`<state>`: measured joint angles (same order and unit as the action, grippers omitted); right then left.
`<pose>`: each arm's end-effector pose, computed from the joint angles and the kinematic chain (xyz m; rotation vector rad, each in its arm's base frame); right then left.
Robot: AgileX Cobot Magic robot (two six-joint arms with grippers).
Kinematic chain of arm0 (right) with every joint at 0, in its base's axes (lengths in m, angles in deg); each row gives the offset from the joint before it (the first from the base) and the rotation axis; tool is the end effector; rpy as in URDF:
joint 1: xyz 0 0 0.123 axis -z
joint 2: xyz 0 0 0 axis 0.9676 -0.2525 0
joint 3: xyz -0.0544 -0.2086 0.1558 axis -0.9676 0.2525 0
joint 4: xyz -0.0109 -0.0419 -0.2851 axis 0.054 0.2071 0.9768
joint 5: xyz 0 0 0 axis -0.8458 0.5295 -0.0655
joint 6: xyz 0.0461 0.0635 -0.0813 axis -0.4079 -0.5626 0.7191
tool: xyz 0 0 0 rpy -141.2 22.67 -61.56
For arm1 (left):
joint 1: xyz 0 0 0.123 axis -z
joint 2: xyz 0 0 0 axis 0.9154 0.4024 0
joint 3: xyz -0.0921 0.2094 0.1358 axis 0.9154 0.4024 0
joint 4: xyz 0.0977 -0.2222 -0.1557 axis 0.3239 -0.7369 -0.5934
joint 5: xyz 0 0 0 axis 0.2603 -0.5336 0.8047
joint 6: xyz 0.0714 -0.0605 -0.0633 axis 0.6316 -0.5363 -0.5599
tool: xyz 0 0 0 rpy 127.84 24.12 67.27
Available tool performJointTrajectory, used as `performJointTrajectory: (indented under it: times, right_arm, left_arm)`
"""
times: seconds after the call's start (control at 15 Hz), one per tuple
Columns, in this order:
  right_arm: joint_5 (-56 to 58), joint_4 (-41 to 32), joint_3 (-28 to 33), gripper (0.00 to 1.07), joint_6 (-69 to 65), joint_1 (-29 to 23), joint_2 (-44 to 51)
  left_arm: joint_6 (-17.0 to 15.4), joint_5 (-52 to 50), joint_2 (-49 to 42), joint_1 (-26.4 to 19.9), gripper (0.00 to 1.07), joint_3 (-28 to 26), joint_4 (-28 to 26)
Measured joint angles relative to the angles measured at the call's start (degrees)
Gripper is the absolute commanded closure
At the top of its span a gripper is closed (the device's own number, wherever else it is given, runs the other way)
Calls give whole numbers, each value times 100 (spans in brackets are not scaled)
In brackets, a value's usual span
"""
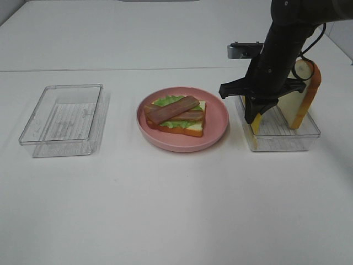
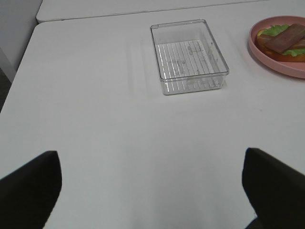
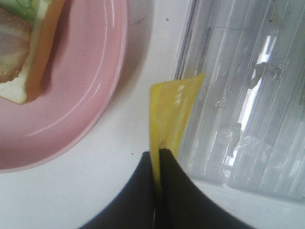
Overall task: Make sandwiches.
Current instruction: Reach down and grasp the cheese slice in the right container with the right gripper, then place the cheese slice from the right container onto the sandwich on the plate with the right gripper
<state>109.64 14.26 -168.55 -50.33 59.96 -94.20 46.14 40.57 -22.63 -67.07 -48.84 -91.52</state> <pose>0.4322 0.1249 0.0962 -0.3690 2.9850 0.1058 0.0622 -0.0042 0.2902 0.0394 2.0363 -0.0203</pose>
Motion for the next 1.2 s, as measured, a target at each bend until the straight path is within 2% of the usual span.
performJointTrajectory:
  times: [0.47,0.73,0.87,1.0,1.2]
  right_arm:
    - [183,269,-6,107,-97,0,155]
    - [544,355,-556,107,-97,-29,647]
    - [745,143,-974,107,-103,-178,699]
    - [728,-126,-1083,107,-103,-298,699]
    - [269,-968,-1112,107,-97,-659,693]
  left_arm:
    - [0,0,0,0,12,0,0]
    - [0,0,0,0,12,0,0]
    - [0,0,0,0,12,0,0]
    - [0,0,0,0,12,0,0]
    - [0,0,0,0,12,0,0]
